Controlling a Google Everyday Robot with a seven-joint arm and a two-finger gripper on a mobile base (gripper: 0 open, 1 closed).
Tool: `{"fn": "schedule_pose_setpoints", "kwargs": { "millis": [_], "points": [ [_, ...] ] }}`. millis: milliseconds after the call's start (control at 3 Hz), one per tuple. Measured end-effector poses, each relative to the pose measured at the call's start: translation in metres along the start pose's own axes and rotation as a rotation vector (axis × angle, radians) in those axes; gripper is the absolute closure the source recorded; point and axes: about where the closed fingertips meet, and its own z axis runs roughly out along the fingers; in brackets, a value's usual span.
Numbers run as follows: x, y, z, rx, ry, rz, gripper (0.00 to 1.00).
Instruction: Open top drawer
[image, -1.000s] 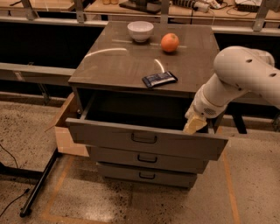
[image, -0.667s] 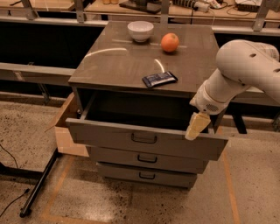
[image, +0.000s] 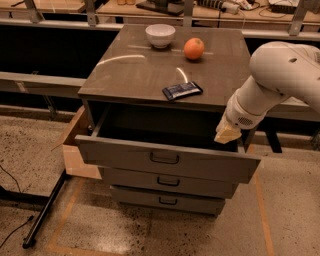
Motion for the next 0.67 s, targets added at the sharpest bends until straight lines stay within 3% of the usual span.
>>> {"fn": "schedule_pose_setpoints", "kwargs": {
  "millis": [333,667],
  "points": [
    [0.002,-0.002,0.001,0.035,0.0,-0.001,0.9],
    [0.002,-0.009,0.018,0.079,-0.021,0.002,1.0]
  ]
}}
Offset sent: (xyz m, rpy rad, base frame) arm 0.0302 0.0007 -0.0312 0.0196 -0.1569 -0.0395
